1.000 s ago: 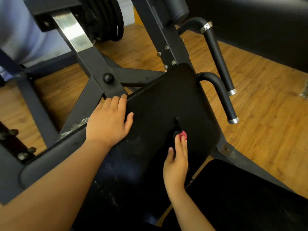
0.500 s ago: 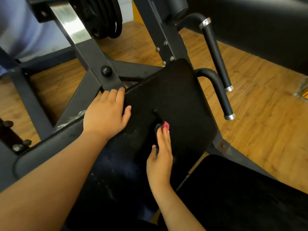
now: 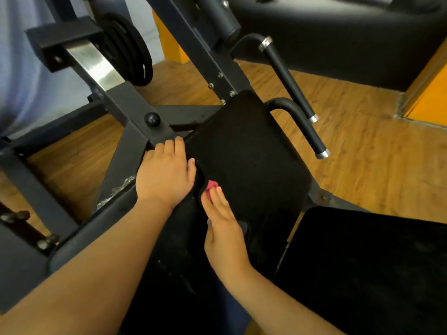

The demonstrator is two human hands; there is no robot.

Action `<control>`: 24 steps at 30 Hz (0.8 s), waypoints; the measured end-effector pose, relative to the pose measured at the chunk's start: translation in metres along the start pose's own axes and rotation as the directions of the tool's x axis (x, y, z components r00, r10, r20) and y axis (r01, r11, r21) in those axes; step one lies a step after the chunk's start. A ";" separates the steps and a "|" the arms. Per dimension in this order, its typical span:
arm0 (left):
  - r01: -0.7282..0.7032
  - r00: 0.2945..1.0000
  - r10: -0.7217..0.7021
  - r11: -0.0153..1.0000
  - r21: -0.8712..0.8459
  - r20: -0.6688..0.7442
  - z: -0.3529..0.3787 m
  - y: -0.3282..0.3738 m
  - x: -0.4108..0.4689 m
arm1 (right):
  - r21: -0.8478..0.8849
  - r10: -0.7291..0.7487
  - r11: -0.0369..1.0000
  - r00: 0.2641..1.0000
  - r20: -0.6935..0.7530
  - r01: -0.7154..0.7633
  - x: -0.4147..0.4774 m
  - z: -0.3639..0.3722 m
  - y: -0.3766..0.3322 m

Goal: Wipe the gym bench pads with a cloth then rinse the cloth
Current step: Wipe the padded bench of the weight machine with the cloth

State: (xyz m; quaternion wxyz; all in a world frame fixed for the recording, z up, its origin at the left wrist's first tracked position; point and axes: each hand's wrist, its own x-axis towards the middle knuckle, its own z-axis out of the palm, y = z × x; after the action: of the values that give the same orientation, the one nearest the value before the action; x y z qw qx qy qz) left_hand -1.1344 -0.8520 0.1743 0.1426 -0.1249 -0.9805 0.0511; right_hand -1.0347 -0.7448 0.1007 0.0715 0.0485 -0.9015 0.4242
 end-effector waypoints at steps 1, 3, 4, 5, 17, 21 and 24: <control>-0.003 1.000 0.003 1.000 0.005 0.000 0.000 0.000 0.000 | -0.026 -0.023 0.999 0.999 0.035 0.024 -0.004 0.002 -0.002; -0.008 1.000 0.008 1.000 0.005 0.008 -0.001 -0.001 -0.001 | -0.089 -0.051 0.994 0.995 0.080 0.058 -0.008 0.003 -0.006; -0.013 1.000 0.013 1.000 0.002 0.006 -0.001 -0.002 -0.001 | -0.122 -0.050 0.991 0.994 0.094 0.062 -0.008 0.003 -0.008; -0.018 1.000 0.018 1.000 0.001 0.001 -0.002 -0.002 -0.001 | -0.155 -0.043 0.986 0.993 0.112 0.061 -0.008 0.002 -0.011; -0.156 0.953 0.214 0.953 -0.261 0.213 -0.029 -0.048 -0.022 | -0.008 0.156 0.988 0.987 -0.022 -0.157 -0.019 0.003 -0.019; -0.118 0.971 0.187 0.916 -0.383 0.148 -0.028 -0.071 -0.041 | 0.265 0.363 0.917 0.899 -0.246 -0.298 -0.038 0.023 -0.009; -0.136 0.974 0.197 0.904 -0.405 0.112 -0.026 -0.068 -0.039 | 0.252 0.388 0.910 0.890 -0.239 -0.329 -0.039 0.028 -0.004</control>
State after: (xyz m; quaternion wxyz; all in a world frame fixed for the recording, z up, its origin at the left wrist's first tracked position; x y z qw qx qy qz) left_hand -1.1064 -0.9260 0.1975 0.0353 -0.2305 -0.9642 -0.1262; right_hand -0.9980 -0.7674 0.0797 0.1145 -0.1739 -0.8265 0.5230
